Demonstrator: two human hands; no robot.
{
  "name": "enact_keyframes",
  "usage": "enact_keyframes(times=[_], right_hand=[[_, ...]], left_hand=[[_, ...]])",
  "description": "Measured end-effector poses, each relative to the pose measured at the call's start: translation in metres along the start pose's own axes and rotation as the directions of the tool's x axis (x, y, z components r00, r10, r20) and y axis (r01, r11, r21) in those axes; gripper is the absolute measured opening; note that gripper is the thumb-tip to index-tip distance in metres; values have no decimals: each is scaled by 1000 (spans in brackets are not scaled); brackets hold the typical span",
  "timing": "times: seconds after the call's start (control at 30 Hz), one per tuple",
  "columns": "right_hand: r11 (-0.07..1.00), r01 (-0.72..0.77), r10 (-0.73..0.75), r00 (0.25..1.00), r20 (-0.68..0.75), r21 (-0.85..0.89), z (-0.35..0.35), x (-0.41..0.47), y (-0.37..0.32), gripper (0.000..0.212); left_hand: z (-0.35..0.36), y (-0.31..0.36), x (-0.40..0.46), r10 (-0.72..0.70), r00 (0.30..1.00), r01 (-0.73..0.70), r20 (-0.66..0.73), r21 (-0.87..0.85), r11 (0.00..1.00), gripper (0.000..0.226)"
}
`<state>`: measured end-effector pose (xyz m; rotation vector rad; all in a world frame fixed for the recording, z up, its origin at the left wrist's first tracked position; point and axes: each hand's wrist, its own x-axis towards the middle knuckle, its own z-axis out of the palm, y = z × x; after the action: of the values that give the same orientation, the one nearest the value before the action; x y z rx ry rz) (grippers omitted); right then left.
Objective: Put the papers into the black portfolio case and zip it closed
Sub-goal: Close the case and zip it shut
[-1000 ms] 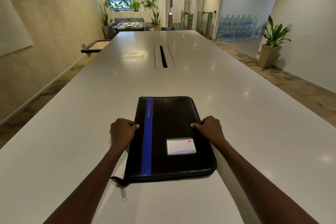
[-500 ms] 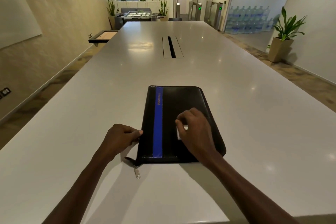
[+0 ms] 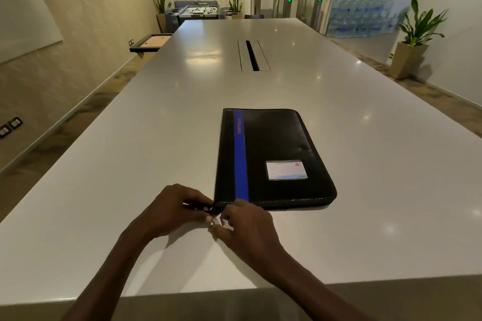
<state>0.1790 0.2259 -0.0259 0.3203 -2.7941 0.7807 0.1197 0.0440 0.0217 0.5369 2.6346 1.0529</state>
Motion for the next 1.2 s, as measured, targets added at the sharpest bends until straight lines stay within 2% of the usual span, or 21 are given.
enact_keyframes(times=[0.07,0.23,0.6,0.7,1.0,1.2], right_hand=[[1000,-14,14,1000,-7,-25,4,-2,-4,32],[997,5,-10,998,-63,-72,2,-2,-10,26],[973,-229,229,969,-96,8,3,-1,-14,30],[964,-261,265,962,-69,56,2,-2,-9,27],[945,-303,317,942,-109,125,-5,-5,8,27],[933,-349,359,920,-158,87,-17,-13,22,26]], left_hand=[[3,0,-1,41,999,-40,-10,45,998,27],[3,0,-2,90,995,-86,-46,76,993,16],[2,0,-3,-16,999,18,-51,46,999,15],[2,1,-2,-42,998,44,-49,41,998,15],[1,0,0,-80,996,83,-43,49,995,16],[1,1,0,-98,994,99,-40,25,995,14]])
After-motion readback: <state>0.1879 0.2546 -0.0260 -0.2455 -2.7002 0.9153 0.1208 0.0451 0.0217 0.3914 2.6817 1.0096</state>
